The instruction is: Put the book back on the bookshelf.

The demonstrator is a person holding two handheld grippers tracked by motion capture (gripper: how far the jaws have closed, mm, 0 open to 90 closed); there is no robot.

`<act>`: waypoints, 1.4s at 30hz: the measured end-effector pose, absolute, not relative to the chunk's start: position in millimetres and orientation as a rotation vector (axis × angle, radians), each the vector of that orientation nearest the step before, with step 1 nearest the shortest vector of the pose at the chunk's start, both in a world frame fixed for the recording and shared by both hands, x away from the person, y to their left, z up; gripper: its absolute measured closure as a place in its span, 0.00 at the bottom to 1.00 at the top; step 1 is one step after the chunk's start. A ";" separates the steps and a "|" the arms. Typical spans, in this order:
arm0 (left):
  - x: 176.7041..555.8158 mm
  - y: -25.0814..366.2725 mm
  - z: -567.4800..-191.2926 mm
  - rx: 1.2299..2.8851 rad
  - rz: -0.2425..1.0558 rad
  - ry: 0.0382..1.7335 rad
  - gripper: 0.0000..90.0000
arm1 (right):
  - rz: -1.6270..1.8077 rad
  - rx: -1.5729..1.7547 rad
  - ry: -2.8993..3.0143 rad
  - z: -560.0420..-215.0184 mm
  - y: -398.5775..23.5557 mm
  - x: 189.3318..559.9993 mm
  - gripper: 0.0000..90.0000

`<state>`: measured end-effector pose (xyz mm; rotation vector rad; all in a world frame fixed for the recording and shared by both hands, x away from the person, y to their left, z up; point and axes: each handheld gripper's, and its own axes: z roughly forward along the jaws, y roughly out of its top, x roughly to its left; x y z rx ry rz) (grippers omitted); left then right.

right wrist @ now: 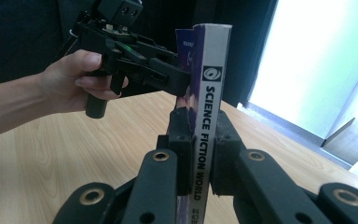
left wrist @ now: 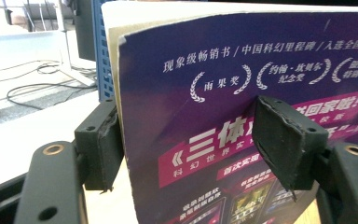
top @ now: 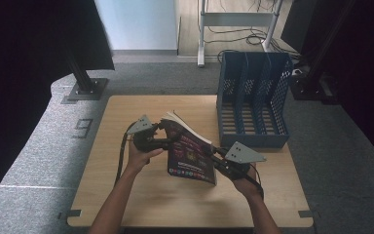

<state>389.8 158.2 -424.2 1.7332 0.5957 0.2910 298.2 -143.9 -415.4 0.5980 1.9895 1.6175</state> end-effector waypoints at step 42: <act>378.3 170.3 -419.0 1.673 0.213 0.513 0.99 | 1.603 0.615 1.988 -412.5 -148.7 301.4 0.86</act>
